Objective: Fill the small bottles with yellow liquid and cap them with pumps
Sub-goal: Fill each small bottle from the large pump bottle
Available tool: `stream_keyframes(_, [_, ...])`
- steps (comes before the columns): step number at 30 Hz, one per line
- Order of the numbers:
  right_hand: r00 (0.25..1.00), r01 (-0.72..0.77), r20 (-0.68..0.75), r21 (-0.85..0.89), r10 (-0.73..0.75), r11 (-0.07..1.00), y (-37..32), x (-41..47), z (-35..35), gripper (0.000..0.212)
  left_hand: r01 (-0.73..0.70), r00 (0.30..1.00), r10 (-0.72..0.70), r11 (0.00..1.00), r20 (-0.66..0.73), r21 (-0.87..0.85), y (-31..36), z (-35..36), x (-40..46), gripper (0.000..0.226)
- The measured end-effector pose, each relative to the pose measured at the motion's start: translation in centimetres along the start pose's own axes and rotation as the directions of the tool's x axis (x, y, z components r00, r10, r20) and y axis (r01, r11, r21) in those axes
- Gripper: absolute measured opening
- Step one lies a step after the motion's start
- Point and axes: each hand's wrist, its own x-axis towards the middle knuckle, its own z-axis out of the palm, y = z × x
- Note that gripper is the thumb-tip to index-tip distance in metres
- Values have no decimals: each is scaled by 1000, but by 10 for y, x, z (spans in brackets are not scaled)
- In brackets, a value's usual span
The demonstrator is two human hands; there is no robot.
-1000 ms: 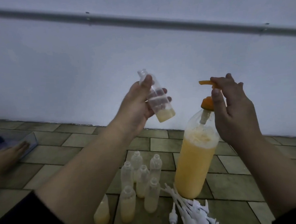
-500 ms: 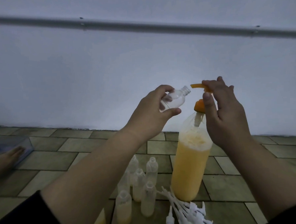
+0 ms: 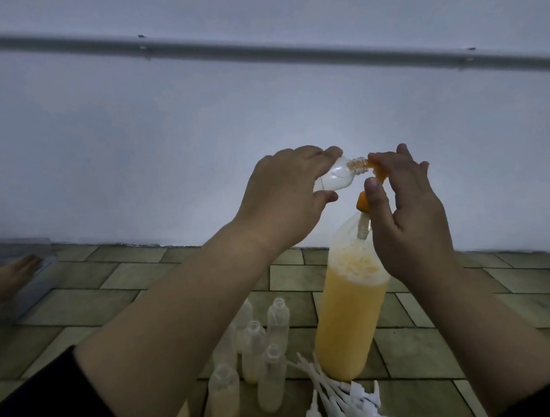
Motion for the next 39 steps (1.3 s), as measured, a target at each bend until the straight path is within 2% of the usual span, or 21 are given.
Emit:
stream_keyframes(5, [995, -35, -87, 62, 40, 997, 3, -4, 12, 41, -34, 999, 32, 999, 41, 42, 1, 3, 1, 52])
stream_keyframes(10, [996, -67, -54, 66, 71, 996, 5, -11, 16, 43, -28, 990, 18, 997, 137, 71, 0, 4, -1, 48])
stream_keyframes(13, [999, -37, -31, 104, 41, 994, 0, -5, 8, 52, -53, 992, 42, 994, 117, 91, -1, -4, 3, 45])
stream_keyframes(17, [993, -44, -98, 141, 58, 989, -2, 0, 4, 46, -83, 996, 78, 992, 44, 100, 4, -3, 5, 46])
stream_keyframes(20, [986, -69, -140, 146, 90, 987, 0, -4, 10, 43, -49, 999, 48, 995, 14, 88, 7, 5, 1, 51])
stream_keyframes(29, [995, -45, -80, 136, 57, 990, -6, -4, 2, 43, -55, 995, 48, 995, 91, 84, 2, -4, 0, 44])
stream_keyframes(35, [990, -40, -132, 73, 50, 996, -9, -6, 5, 43, -64, 997, 60, 996, 57, 70, 6, -2, 0, 45])
stream_keyframes(39, [987, -52, -144, 107, 67, 993, -4, -12, 13, 41, -62, 995, 55, 995, 84, 80, 6, 6, -6, 44])
